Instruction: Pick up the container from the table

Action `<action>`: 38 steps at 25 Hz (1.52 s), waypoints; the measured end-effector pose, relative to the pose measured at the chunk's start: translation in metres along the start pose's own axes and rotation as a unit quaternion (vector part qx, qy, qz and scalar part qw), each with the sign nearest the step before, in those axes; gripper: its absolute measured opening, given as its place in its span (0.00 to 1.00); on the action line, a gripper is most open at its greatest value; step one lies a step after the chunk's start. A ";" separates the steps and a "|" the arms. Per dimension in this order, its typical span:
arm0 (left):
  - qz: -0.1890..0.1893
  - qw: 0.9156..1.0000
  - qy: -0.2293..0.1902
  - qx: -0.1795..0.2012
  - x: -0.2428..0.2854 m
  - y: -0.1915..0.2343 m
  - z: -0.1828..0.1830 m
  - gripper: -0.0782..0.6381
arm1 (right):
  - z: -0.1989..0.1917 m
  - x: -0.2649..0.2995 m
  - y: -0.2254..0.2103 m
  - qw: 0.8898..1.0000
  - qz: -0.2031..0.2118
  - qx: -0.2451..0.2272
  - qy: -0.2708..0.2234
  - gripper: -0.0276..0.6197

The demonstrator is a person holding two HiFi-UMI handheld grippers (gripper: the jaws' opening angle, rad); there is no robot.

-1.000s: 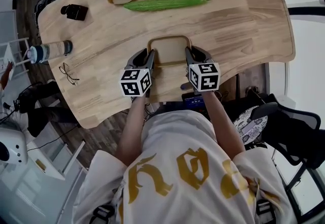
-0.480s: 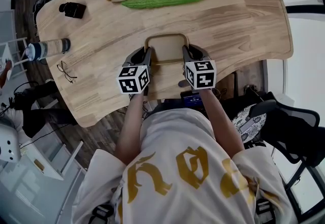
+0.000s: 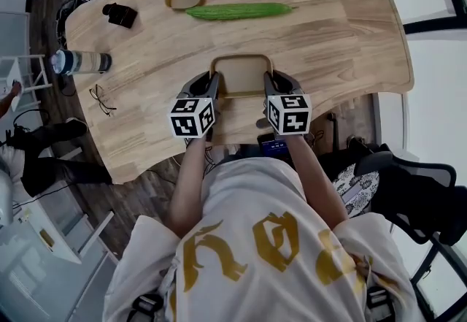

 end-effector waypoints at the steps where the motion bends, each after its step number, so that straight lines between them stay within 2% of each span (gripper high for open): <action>1: -0.001 1.000 -0.006 0.002 -0.005 -0.001 0.003 0.18 | 0.002 -0.005 0.004 1.000 -0.001 -0.003 -0.006 0.10; 7: -0.005 0.998 -0.059 -0.015 -0.044 -0.008 0.026 0.18 | 0.018 -0.034 0.025 0.998 0.006 0.009 -0.060 0.10; 11: -0.007 0.995 -0.101 -0.018 -0.074 -0.013 0.045 0.17 | 0.034 -0.057 0.041 0.995 0.008 -0.001 -0.104 0.10; 17: -0.014 0.989 -0.142 -0.030 -0.116 -0.019 0.052 0.17 | 0.040 -0.086 0.064 0.989 0.019 -0.001 -0.145 0.09; 26: -0.011 0.987 -0.158 -0.024 -0.148 -0.029 0.039 0.17 | 0.030 -0.113 0.081 0.986 0.022 -0.017 -0.165 0.09; 38: -0.007 0.988 -0.155 -0.026 -0.150 -0.028 0.035 0.17 | 0.027 -0.115 0.084 0.986 0.021 -0.023 -0.165 0.08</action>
Point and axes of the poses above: the fingertips, and each gripper's own axes: x forward along the fingers, y to its left, z out of its top, the point moved 7 cm from there along -x, backward along the fingers, and after that the axes turned 15 degrees about z, right-handed, at the moved point
